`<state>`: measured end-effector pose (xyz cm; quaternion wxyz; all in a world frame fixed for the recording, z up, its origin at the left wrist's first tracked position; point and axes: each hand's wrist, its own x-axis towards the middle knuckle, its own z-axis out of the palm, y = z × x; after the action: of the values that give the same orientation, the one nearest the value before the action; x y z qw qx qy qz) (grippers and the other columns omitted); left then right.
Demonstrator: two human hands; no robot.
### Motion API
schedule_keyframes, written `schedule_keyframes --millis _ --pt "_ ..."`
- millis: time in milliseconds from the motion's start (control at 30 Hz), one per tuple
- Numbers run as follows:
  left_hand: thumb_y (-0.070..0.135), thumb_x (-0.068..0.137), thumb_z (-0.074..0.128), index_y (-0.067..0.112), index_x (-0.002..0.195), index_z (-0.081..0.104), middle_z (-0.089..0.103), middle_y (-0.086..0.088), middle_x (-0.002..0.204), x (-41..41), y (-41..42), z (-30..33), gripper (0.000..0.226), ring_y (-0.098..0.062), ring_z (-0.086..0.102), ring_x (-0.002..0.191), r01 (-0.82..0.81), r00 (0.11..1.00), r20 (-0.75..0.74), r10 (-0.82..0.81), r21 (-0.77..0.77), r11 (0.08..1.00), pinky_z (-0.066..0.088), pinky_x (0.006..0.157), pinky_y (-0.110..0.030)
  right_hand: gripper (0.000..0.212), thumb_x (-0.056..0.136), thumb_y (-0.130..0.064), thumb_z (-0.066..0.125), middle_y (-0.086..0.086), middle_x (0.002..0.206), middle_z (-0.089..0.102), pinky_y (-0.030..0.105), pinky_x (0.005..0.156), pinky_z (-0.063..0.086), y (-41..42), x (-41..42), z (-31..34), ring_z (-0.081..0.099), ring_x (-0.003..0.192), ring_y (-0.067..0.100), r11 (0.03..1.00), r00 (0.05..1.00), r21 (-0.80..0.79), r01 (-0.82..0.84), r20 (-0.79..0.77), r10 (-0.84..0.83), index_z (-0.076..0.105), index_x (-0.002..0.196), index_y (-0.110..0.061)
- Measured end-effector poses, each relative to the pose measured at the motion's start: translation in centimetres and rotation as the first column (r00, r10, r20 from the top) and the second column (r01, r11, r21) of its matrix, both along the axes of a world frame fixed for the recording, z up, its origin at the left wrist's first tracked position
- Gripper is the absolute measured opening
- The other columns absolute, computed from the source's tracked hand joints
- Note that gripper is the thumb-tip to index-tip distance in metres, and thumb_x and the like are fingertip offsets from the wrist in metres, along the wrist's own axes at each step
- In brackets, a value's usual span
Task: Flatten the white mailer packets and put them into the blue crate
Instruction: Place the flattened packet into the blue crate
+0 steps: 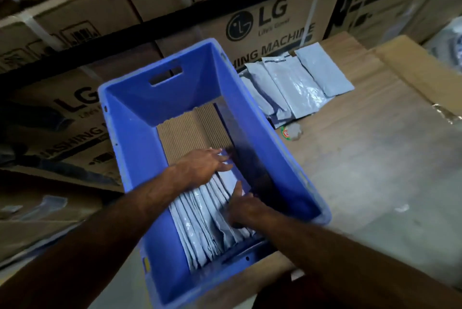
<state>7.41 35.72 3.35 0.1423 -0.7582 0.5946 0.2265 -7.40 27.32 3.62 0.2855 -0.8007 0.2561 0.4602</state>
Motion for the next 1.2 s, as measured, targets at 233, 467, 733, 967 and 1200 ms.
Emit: schedule_keyframes --millis 233,467,733,967,1200 --pt "0.032 0.087 0.003 0.029 0.155 0.039 0.042 -0.002 0.158 1.1 0.3 -1.6 0.077 -0.028 0.042 0.142 0.190 0.981 -0.047 -0.186 0.120 0.974 0.035 0.116 -0.042 0.082 0.106 -0.020 0.042 0.034 0.161 -0.017 0.060 0.118 0.017 1.1 0.4 0.4 0.001 0.148 0.057 0.992 0.986 0.072 0.104 -0.140 -0.094 -0.020 0.154 0.004" --pt "0.023 0.106 0.029 0.029 0.161 0.022 0.022 0.003 0.168 1.3 -0.7 -1.2 0.055 -0.026 0.018 0.155 0.137 0.986 -0.130 -0.107 0.246 0.960 0.013 0.125 -0.036 0.105 0.097 -0.040 0.055 0.028 0.165 -0.013 0.055 0.122 0.012 1.7 0.4 -0.1 0.006 0.153 0.044 0.980 0.974 0.067 0.186 -0.146 -0.175 -0.026 0.156 -0.007" --pt "0.058 0.101 0.010 0.027 0.163 0.010 0.002 -0.003 0.171 -0.2 -0.5 0.0 0.069 -0.023 0.003 0.157 0.093 0.992 -0.109 -0.057 0.356 0.930 0.000 0.125 -0.040 0.099 0.102 -0.035 0.053 0.023 0.165 -0.019 0.053 0.124 0.008 2.4 0.1 0.3 -0.003 0.155 0.039 0.981 0.973 0.072 0.182 -0.154 -0.170 -0.025 0.156 -0.010" --pt "0.061 0.070 -0.020 0.026 0.163 0.004 -0.003 -0.007 0.171 -0.9 0.7 0.4 0.103 -0.022 -0.003 0.157 -0.018 0.996 -0.085 0.040 0.249 0.968 -0.005 0.126 -0.040 0.101 0.098 -0.032 0.055 0.022 0.165 -0.020 0.052 0.124 0.010 1.7 0.1 0.8 -0.005 0.155 0.035 0.980 0.979 0.080 0.180 -0.109 -0.171 -0.024 0.157 -0.009" --pt "0.058 0.092 -0.001 0.020 0.157 0.035 0.032 -0.012 0.164 -1.4 2.8 3.5 0.084 -0.030 0.031 0.150 -0.216 0.970 0.097 0.223 -0.073 0.974 0.014 0.124 -0.045 0.093 0.097 -0.029 0.049 0.022 0.166 -0.018 0.039 0.127 0.007 -1.2 -0.8 4.8 -0.008 0.157 0.028 0.993 0.937 0.118 0.031 0.341 -0.069 -0.017 0.159 -0.007"
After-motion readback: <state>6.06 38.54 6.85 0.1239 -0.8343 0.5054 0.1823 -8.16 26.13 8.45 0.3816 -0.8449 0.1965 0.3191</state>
